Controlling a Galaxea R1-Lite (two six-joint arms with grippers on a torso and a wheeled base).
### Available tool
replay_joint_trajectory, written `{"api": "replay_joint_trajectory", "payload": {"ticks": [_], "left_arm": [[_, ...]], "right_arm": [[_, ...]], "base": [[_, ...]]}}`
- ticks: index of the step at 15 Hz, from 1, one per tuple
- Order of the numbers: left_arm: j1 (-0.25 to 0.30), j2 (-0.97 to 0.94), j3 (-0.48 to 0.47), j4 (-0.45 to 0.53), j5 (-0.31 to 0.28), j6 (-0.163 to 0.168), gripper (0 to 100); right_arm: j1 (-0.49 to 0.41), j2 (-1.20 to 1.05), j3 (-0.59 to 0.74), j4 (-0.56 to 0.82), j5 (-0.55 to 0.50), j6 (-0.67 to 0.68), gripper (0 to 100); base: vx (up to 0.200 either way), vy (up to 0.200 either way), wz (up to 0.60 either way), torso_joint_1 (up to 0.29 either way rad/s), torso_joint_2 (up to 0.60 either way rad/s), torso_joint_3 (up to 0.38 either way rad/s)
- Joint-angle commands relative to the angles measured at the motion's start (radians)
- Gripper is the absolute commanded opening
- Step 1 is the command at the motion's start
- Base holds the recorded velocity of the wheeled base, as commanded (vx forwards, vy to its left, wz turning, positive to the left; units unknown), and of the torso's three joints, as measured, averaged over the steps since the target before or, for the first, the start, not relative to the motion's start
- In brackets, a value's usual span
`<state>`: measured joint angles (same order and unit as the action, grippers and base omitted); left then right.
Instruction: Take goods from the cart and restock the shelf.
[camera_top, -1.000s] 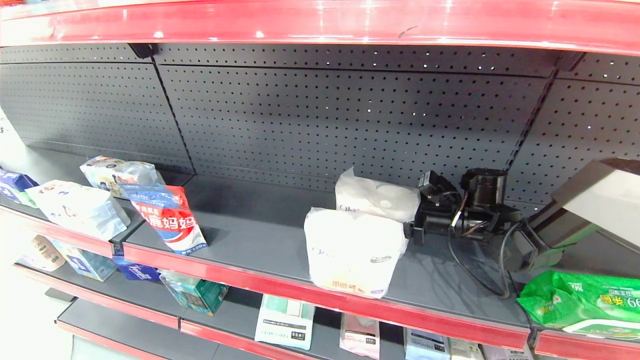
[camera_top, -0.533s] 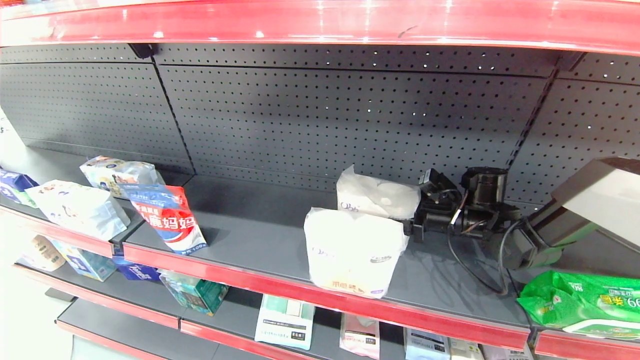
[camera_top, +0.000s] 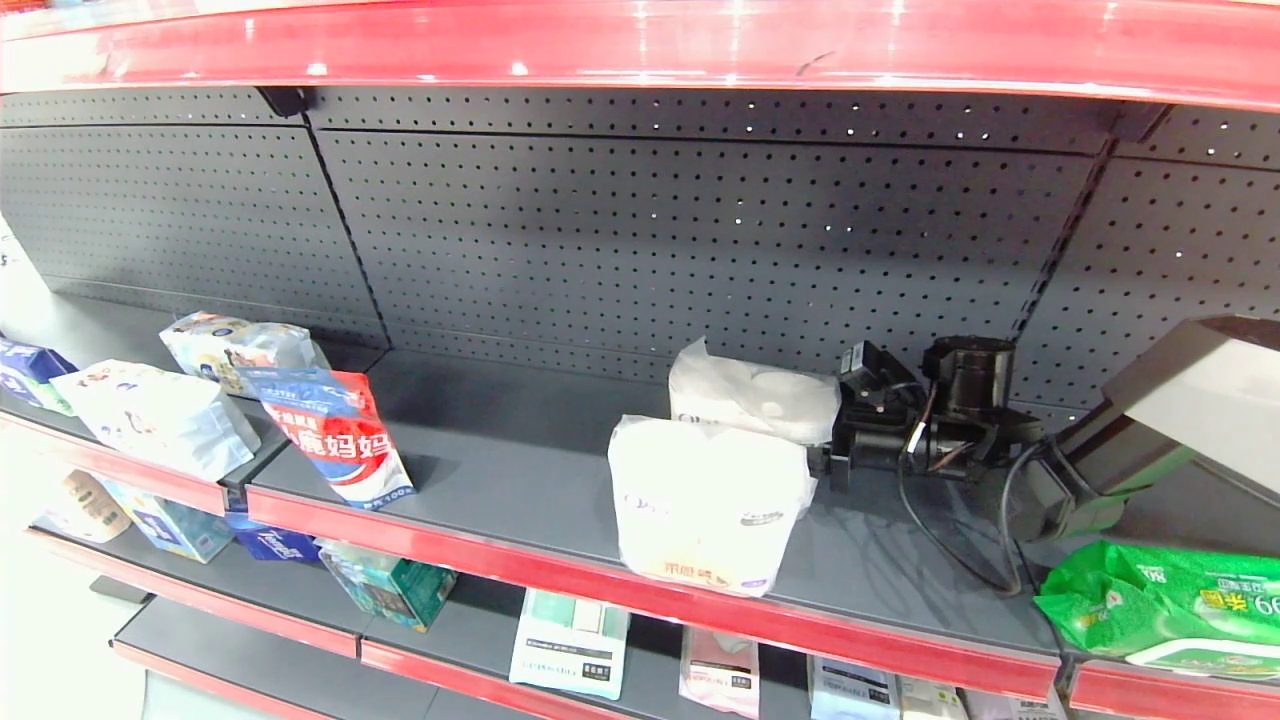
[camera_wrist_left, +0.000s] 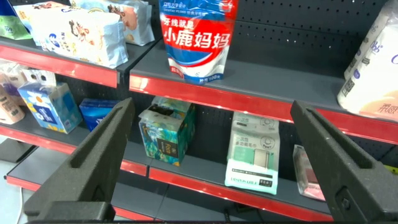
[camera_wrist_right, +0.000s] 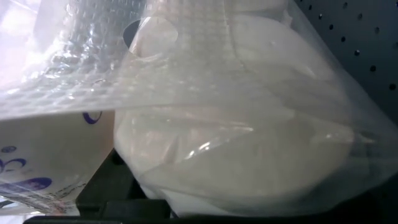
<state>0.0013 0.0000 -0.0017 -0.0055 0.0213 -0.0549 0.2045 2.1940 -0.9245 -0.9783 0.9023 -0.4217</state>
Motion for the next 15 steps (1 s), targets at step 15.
{"api": "replay_joint_trajectory", "payload": {"ticks": [15], "left_arm": [[0.000, 0.000, 0.000, -0.001, 0.000, 0.000, 100]], "right_arm": [[0.006, 0.009, -0.004, 0.000, -0.074, 0.000, 0]], "base": [[0.000, 0.000, 0.00, 0.000, 0.00, 0.000]]}}
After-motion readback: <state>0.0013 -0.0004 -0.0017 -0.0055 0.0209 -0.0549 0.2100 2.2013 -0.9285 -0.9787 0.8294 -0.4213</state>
